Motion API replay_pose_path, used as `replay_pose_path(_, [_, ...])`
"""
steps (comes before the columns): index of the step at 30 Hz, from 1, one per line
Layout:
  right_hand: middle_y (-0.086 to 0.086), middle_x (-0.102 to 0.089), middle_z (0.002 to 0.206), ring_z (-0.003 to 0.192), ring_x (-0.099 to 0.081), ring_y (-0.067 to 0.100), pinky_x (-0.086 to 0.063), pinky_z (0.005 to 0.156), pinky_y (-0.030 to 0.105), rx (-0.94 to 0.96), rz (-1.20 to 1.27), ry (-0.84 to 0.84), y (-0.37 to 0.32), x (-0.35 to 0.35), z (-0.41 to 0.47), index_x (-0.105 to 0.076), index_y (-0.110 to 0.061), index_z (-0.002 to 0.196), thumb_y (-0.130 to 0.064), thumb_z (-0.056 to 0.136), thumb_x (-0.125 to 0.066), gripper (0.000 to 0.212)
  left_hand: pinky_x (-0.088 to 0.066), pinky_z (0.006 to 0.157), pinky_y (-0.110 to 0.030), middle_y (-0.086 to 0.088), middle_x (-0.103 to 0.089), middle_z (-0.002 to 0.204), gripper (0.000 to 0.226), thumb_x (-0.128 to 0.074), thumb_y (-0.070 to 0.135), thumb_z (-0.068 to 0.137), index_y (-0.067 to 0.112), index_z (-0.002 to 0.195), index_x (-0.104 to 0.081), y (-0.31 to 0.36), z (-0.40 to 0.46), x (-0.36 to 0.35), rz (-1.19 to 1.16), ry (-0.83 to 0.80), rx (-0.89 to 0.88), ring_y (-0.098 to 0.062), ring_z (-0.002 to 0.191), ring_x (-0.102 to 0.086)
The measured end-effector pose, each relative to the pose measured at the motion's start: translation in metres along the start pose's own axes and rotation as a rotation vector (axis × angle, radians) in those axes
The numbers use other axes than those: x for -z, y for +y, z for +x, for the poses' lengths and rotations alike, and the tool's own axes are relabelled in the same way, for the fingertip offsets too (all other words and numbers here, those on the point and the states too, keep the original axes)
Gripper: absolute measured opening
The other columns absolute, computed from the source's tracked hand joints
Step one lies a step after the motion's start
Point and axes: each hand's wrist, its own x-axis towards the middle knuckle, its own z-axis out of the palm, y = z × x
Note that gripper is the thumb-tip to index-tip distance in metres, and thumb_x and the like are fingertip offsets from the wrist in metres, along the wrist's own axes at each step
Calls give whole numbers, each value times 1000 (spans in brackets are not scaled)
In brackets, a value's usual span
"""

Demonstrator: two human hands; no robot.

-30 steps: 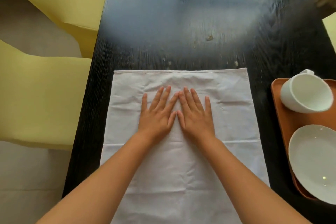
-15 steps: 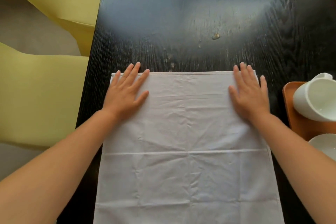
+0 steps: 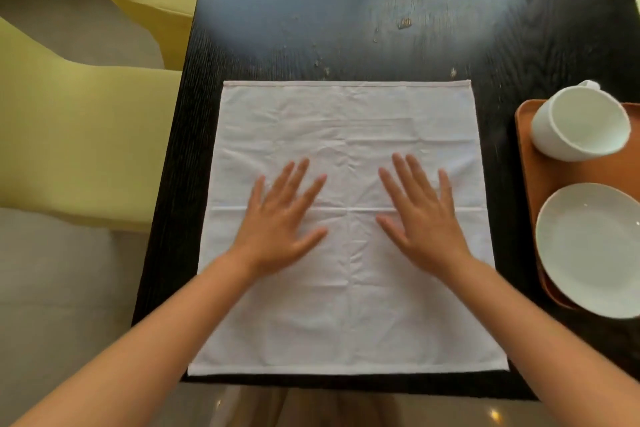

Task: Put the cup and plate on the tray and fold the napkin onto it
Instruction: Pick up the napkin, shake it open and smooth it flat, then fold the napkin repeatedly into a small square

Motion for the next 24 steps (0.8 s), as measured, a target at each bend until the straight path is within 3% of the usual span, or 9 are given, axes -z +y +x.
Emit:
replay_pose_path(3, [13,-40,146,138,-28,26,-22,111,54,173,26,-15,-23,-7,-70,-48,-17,132,-46,86,-48,55,-27,108,-52,-12,-40,146,73,-51,60,75,21,136,-46,36,-60,-9,20,-56,-145,-27,136,-34])
replay_pose_path(6, [9,-65,112,114,-48,23,-34,100,43,326,56,4,-31,-13,-125,-65,-18,99,-42,77,-64,33,-45,97,-42,-10,-62,121,62,-65,57,66,17,113,-62,53,-104,-15,20,-79,-217,-27,114,-56])
replay_pose_path(10, [1,-66,95,97,-58,21,-38,90,35,358,38,-49,-34,-16,-158,-64,-20,82,-35,68,-73,22,-49,93,-43,-7,-65,117,56,-75,51,61,16,105,-66,60,-136,-22,76,-150,-246,-26,113,-58])
replay_pose_path(14, [2,-67,86,85,-64,23,-49,80,35,349,13,69,-39,-19,-164,-63,-16,73,-16,76,-67,6,-50,92,-47,-7,-66,119,50,-83,38,61,15,103,-69,61,-143,-23,102,-122,-212,-25,115,-59])
replay_pose_path(20, [3,-67,80,79,-62,22,-49,76,33,369,-1,201,-41,-27,-165,-63,-11,70,-7,83,-61,13,-54,86,-45,-7,-68,115,34,-83,22,63,12,93,-71,67,-145,-25,83,-27,-200,-26,111,-62])
replay_pose_path(24, [3,-68,80,81,-64,21,-49,71,29,342,23,233,-43,-33,-166,-63,-10,71,4,76,-57,15,-56,82,-44,-8,-71,111,33,-79,0,58,9,88,-72,69,-146,-31,82,44,-173,-26,108,-64])
